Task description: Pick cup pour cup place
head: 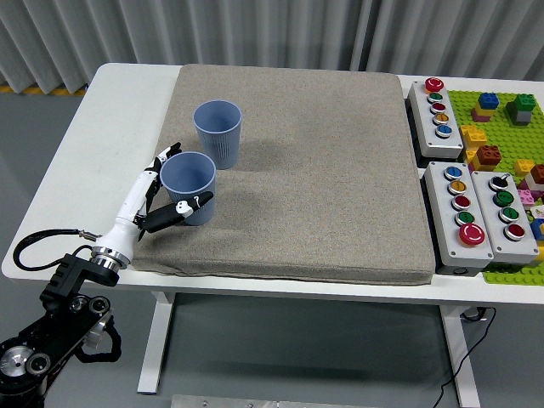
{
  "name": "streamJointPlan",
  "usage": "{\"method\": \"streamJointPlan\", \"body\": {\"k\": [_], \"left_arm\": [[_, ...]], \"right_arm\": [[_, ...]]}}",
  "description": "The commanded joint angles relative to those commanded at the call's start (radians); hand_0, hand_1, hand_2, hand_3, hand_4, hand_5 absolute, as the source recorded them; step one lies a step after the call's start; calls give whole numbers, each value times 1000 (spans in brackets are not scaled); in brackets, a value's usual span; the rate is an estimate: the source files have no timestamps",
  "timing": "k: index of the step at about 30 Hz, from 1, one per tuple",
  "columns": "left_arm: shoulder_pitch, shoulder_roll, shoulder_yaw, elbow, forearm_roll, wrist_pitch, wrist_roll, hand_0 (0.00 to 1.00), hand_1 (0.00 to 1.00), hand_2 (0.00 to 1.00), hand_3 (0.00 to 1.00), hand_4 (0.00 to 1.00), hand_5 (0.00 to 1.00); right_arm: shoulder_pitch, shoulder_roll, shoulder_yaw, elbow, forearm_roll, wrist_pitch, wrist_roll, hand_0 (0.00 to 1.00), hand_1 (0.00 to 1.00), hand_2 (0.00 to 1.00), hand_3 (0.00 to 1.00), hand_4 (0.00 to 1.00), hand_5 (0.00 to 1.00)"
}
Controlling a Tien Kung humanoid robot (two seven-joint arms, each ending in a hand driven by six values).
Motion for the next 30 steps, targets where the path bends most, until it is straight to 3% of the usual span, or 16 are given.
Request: {"method": "streamJointPlan", "body": {"k": [15,30], "left_arm": [[36,21,-21,-21,-2,2,-1,881,896,998,998,998,499],[87,43,-66,-109,-4,2,1,883,894,998,998,998,517]], "right_arm": [[-4,0,4,0,-4,1,-1,641,600,508,578,2,2],[-7,-2,6,1,-6,3,-2,641,600,507,578,2,2]]}}
